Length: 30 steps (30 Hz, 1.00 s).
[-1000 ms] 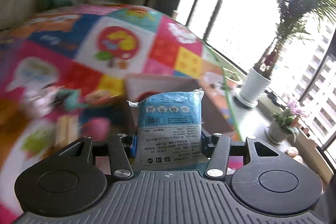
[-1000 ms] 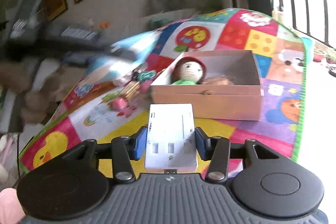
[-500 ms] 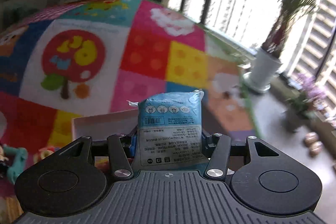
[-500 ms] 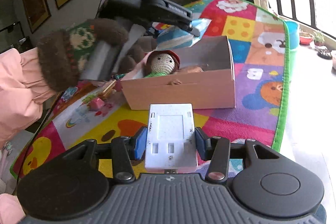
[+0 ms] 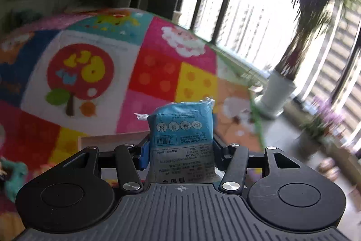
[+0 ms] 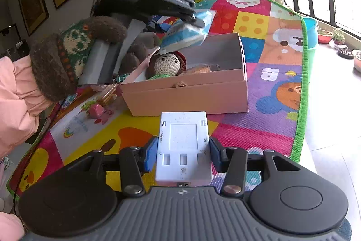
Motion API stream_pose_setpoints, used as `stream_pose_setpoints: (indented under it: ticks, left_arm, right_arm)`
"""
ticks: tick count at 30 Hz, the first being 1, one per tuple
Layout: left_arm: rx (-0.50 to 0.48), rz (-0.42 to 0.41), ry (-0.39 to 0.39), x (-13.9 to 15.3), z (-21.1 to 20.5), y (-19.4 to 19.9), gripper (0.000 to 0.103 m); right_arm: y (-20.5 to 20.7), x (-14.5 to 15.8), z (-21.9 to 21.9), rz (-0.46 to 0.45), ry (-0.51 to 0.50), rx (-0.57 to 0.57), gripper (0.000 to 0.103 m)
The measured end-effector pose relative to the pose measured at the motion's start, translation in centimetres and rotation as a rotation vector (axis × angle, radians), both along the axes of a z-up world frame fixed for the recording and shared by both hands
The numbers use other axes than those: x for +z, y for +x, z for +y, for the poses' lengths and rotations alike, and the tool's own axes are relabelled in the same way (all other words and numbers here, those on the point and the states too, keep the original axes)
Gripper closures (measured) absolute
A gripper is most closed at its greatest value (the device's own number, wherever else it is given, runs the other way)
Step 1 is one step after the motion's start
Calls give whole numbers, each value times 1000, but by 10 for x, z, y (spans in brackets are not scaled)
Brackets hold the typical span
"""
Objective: Organize objects
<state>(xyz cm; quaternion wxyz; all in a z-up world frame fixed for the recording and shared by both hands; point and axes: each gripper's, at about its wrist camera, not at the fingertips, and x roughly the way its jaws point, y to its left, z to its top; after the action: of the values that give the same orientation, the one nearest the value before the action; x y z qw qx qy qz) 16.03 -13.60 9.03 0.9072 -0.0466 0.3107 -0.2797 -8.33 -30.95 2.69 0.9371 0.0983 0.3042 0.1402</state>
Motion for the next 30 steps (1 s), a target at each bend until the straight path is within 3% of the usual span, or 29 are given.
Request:
stream_pose_setpoints:
  ticks: [1, 2, 4, 5, 9, 11, 13, 16, 18, 24, 27, 30]
  left_arm:
    - [-31, 19, 3, 0, -1, 0, 46]
    - [-61, 32, 52, -1, -6, 0, 42]
    - [-76, 67, 223, -9, -22, -2, 43]
    - [-76, 75, 238, -13, -24, -3, 43]
    - [-29, 122, 39, -20, -7, -1, 45]
    - [33, 79, -79, -17, 7, -3, 47]
    - [85, 11, -129, -8, 18, -9, 47]
    - [103, 13, -113, -2, 29, -18, 47]
    - [81, 39, -146, -1, 43, -31, 47]
    - [56, 57, -231, -12, 97, -91, 47]
    - [72, 42, -188, -18, 121, -111, 47]
    - [129, 15, -82, -24, 147, -126, 47]
  right_arm:
    - [1, -1, 0, 4, -2, -1, 56]
    - [3, -1, 0, 8, -4, -1, 56]
    - [6, -1, 2, 15, -9, -1, 56]
    - [6, -2, 3, 18, -10, 0, 56]
    - [7, -4, 6, 21, -12, 4, 56]
    - [7, -6, 7, 27, -15, 4, 56]
    - [7, -8, 6, 33, -15, -3, 56]
    - [8, -9, 3, 37, -7, -22, 56]
    - [6, -1, -2, 13, 17, -28, 56]
    - [24, 57, -17, -117, 99, -68, 56]
    - [62, 80, -19, -154, 96, -108, 56]
    - [106, 86, -19, -104, 58, -146, 54]
